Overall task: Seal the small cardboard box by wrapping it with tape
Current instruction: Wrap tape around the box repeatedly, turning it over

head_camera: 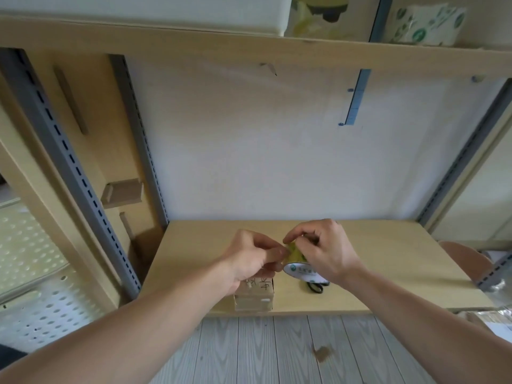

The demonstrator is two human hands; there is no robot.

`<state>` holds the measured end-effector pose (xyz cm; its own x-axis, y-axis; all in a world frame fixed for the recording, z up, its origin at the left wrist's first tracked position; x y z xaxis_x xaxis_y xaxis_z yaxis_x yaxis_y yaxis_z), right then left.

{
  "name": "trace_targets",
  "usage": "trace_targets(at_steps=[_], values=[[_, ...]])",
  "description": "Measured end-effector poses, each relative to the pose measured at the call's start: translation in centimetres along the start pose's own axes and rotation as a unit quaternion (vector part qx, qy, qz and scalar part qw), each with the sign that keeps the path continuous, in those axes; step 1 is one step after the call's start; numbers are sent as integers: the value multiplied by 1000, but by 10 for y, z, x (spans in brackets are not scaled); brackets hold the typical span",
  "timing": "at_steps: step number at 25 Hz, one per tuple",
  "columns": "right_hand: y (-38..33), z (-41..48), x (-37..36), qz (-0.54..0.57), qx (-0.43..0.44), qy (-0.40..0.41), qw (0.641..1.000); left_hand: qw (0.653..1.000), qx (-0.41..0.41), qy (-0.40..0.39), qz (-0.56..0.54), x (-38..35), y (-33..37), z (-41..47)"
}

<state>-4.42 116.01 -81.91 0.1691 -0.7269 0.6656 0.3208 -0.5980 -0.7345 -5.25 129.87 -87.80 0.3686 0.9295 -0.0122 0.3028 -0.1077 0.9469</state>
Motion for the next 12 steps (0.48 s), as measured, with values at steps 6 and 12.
trace_targets(at_steps=[6,12], values=[[4,17,-19,12,-6,-26,1000,998,0,12,58,26,-1,-1],[5,32,-34,-2,-1,-49,999,999,6,-1,34,37,-8,6]])
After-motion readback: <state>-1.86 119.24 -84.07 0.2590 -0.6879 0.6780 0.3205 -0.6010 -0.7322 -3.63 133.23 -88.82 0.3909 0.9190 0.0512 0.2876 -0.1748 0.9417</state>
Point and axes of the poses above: each hand's wrist, its own z-axis towards the middle knuckle, its own x-axis out of the back of the hand, y = z × x, the point moved 10 cm from there along z, towards the middle knuckle, and after that the axes turned 11 degrees about -y, right-handed, at the moved point
